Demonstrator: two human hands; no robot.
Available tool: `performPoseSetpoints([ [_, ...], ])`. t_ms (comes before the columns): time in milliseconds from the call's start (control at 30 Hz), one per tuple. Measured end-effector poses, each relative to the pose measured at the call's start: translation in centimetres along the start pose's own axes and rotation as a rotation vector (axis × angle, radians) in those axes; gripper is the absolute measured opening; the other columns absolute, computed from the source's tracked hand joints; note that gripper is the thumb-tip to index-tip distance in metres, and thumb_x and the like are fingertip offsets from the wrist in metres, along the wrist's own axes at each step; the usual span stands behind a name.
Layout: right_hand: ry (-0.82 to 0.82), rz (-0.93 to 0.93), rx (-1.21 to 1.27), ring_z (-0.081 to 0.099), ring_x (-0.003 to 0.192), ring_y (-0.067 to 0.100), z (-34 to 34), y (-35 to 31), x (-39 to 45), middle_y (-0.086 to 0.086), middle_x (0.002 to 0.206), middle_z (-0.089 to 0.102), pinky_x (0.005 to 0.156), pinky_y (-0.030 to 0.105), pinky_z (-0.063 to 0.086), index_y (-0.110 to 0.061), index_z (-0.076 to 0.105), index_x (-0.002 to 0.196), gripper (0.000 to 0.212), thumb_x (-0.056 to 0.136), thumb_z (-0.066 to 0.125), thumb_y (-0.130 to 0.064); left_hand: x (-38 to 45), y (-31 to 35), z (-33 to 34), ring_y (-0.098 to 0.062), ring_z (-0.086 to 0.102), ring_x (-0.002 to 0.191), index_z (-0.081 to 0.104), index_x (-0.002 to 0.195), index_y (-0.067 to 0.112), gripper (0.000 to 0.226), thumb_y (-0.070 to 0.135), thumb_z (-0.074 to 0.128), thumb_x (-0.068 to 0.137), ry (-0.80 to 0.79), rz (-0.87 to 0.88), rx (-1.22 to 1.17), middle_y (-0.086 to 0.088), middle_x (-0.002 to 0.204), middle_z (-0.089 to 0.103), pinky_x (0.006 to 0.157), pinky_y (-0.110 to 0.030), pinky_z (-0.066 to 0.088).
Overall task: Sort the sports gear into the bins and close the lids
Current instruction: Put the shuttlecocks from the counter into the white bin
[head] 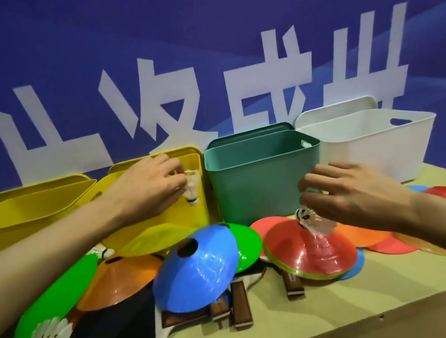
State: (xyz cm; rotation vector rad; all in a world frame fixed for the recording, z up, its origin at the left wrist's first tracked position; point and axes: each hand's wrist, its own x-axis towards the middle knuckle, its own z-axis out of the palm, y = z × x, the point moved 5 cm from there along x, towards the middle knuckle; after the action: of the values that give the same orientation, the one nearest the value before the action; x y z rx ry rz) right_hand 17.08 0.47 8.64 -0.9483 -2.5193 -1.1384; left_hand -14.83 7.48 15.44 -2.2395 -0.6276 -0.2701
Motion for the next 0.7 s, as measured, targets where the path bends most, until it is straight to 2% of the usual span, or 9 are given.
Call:
performPoseSetpoints([
  [100, 0.012, 0.056, -0.028, 0.058, 0.090, 0.030, -0.8, 3.2, -1.1, 0.007, 0.111, 0.060, 0.068, 0.042, 0.051, -0.015, 0.065, 0.106, 0.015, 0.102, 0.053, -0.024, 5.1, 2.5, -0.2, -0.027, 0.059, 0.098, 0.068, 0.101, 0.018, 0.031, 0.037, 0.045, 0.105, 0.038, 0.099, -0.054, -0.005, 0.113, 0.062, 0.077, -0.044, 0.052],
  [167, 0.040, 0.125, -0.062, 0.060, 0.083, 0.029, -2.2, 6.6, -1.2, 0.008, 0.102, 0.064, 0.060, 0.038, 0.049, -0.013, 0.067, 0.103, 0.017, 0.100, 0.054, -0.022, 8.3, 3.6, -0.2, -0.027, 0.059, 0.097, 0.068, 0.102, 0.019, 0.036, 0.040, 0.039, 0.106, 0.065, 0.133, -0.077, -0.004, 0.114, 0.062, 0.077, -0.043, 0.051],
  [233, 0.056, 0.249, -0.114, 0.062, 0.073, 0.029, -3.5, 10.7, -1.1, 0.009, 0.090, 0.066, 0.051, 0.027, 0.036, -0.011, 0.069, 0.100, 0.013, 0.096, 0.060, -0.018, 11.3, 4.2, -0.3, -0.026, 0.059, 0.094, 0.068, 0.101, 0.019, 0.036, 0.039, 0.039, 0.105, 0.099, 0.153, -0.094, -0.005, 0.113, 0.063, 0.074, -0.042, 0.052],
  [300, 0.079, 0.401, -0.154, 0.061, 0.068, 0.031, -3.9, 15.2, -1.3, 0.008, 0.085, 0.066, 0.051, 0.021, 0.027, -0.012, 0.067, 0.098, 0.010, 0.094, 0.063, -0.020, 14.4, 4.8, -0.4, -0.025, 0.060, 0.092, 0.069, 0.101, 0.018, 0.030, 0.037, 0.046, 0.103, 0.109, 0.159, -0.093, -0.005, 0.111, 0.064, 0.070, -0.041, 0.051],
  [467, 0.038, 0.723, -0.224, 0.051, 0.057, 0.029, 0.7, 23.0, -1.6, 0.007, 0.079, 0.063, 0.048, 0.023, 0.030, -0.012, 0.063, 0.090, 0.006, 0.094, 0.063, -0.017, 21.5, 6.4, 0.0, -0.025, 0.061, 0.086, 0.072, 0.099, 0.014, 0.033, 0.036, 0.047, 0.099, 0.149, 0.174, -0.081, -0.006, 0.105, 0.068, 0.064, -0.040, 0.052],
  [533, -0.090, 0.846, -0.181, 0.059, 0.063, 0.029, 3.8, 24.4, -2.0, 0.007, 0.084, 0.066, 0.055, 0.029, 0.043, -0.012, 0.067, 0.093, 0.006, 0.092, 0.062, -0.016, 24.8, 6.8, 0.6, -0.026, 0.060, 0.086, 0.072, 0.097, 0.015, 0.028, 0.034, 0.052, 0.101, 0.187, 0.146, -0.088, -0.004, 0.102, 0.066, 0.066, -0.043, 0.051],
  [567, -0.152, 0.893, -0.140, 0.064, 0.072, 0.031, 5.1, 24.7, -2.4, 0.007, 0.091, 0.068, 0.060, 0.030, 0.045, -0.015, 0.069, 0.097, 0.011, 0.093, 0.060, -0.018, 26.4, 6.8, 0.9, -0.027, 0.059, 0.084, 0.071, 0.096, 0.016, 0.024, 0.033, 0.055, 0.101, 0.206, 0.118, -0.108, -0.003, 0.100, 0.066, 0.066, -0.043, 0.050],
  [633, -0.167, 0.921, -0.118, 0.064, 0.076, 0.031, 6.5, 24.8, -3.5, 0.006, 0.094, 0.069, 0.061, 0.030, 0.044, -0.018, 0.070, 0.097, 0.014, 0.094, 0.057, -0.020, 30.3, 6.8, 1.9, -0.030, 0.057, 0.082, 0.071, 0.094, 0.016, 0.021, 0.031, 0.059, 0.101, 0.241, 0.051, -0.161, -0.003, 0.096, 0.064, 0.065, -0.041, 0.046],
  [700, -0.141, 0.896, -0.167, 0.057, 0.062, 0.023, 6.5, 23.7, -4.8, 0.003, 0.081, 0.063, 0.054, 0.030, 0.050, -0.017, 0.067, 0.087, 0.015, 0.096, 0.055, -0.019, 34.3, 7.4, 3.1, -0.031, 0.058, 0.088, 0.073, 0.100, 0.018, 0.022, 0.033, 0.057, 0.102, 0.221, -0.033, -0.182, -0.004, 0.099, 0.064, 0.068, -0.039, 0.042],
])
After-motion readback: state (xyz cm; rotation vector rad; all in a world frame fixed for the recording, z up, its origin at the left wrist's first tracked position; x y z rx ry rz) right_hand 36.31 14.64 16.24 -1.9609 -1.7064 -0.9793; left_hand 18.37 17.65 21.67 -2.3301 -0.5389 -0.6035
